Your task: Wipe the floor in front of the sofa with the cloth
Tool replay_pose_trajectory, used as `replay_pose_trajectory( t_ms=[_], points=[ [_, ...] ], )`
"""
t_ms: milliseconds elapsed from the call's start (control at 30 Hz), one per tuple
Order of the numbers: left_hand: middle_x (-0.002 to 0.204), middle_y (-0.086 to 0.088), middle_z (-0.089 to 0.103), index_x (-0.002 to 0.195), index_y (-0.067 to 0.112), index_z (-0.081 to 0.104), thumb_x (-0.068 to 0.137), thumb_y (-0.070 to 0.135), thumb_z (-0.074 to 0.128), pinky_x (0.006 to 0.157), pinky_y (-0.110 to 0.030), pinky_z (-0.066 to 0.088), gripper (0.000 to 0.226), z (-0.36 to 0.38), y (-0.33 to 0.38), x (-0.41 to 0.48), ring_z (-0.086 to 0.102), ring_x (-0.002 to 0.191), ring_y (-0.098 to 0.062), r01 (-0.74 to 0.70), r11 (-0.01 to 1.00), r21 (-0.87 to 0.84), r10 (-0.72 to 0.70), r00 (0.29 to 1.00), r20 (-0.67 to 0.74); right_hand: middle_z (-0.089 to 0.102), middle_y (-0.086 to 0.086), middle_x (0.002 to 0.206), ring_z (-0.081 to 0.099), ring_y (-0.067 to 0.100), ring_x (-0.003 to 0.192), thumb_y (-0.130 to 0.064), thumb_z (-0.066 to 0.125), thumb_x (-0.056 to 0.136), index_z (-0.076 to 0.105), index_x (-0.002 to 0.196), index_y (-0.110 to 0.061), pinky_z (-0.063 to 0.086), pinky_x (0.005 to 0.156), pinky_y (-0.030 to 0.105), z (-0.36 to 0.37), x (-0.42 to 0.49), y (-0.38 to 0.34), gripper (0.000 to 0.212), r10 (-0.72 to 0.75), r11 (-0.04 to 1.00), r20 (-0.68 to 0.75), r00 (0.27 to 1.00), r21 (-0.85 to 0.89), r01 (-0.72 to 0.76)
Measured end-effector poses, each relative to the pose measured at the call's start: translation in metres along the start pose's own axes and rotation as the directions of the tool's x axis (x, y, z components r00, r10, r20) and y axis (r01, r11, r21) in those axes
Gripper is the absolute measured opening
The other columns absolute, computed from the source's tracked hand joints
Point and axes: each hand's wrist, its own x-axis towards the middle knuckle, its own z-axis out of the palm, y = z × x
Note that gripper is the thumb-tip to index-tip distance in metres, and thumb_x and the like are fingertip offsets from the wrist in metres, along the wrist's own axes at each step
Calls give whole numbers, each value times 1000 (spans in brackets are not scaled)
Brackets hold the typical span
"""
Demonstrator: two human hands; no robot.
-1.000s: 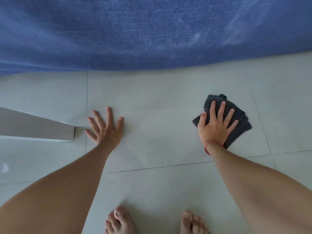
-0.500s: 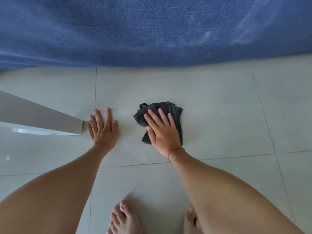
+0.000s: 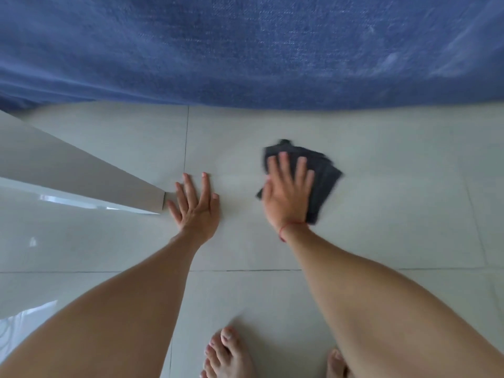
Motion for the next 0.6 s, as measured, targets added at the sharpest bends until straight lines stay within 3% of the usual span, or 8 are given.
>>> replay_pose_trajectory(
  t_ms=[67,133,267,333,433,500,600],
  points=[
    [160,3,-21,152,36,-9,100,39,19,116,-48,-12,59,-1,0,2,-19,148,-20,7,1000,-29,-7,1000,-10,52,-2,144,43,39,135,-33,35,90,56,133,-24,35,108,57,8,-8,-37,49,-295,955,109,949,5,296],
    [161,5,-17,153,28,-9,99,33,22,117,-45,-13,62,-2,-2,0,-18,149,-17,6,995,-97,-10,999,-41,48,-6,147,38,33,140,-33,30,93,52,136,-27,30,114,52,13,-15,-56,49,-449,891,189,874,21,453],
    [163,-1,-10,155,18,-2,102,29,23,120,-41,-7,59,-4,-11,-5,-11,150,-21,-75,993,-87,63,989,-137,47,-9,147,39,24,140,-33,34,95,51,137,-30,21,117,43,17,-4,-42,46,-459,887,170,872,36,460],
    [162,-11,-5,155,12,5,101,32,25,120,-42,1,61,-9,-15,4,-5,150,-27,-85,996,-26,79,980,-183,48,-9,147,41,23,139,-34,33,93,51,137,-30,17,114,41,14,14,-33,47,-358,934,101,928,32,357],
    [162,-14,-4,154,6,1,101,31,29,120,-40,5,65,-16,-13,17,-2,150,-28,-80,997,-8,78,987,-141,31,-11,156,24,22,147,-35,28,98,38,144,-32,10,119,44,6,43,-2,48,-26,999,39,999,48,24],
    [162,-11,-7,153,6,-2,101,30,30,120,-38,2,66,-14,-12,17,-5,150,-25,-64,998,-14,61,990,-128,22,-10,160,13,22,150,-34,29,100,32,147,-32,5,120,47,-2,53,23,47,211,975,17,977,71,-211],
    [162,-10,-10,153,6,-5,101,30,28,120,-37,0,66,-12,-13,18,-8,150,-24,-55,998,-9,54,991,-123,19,-8,161,7,28,150,-30,30,101,30,149,-29,1,120,52,-4,57,22,48,323,944,-13,946,74,-321]
  ],
)
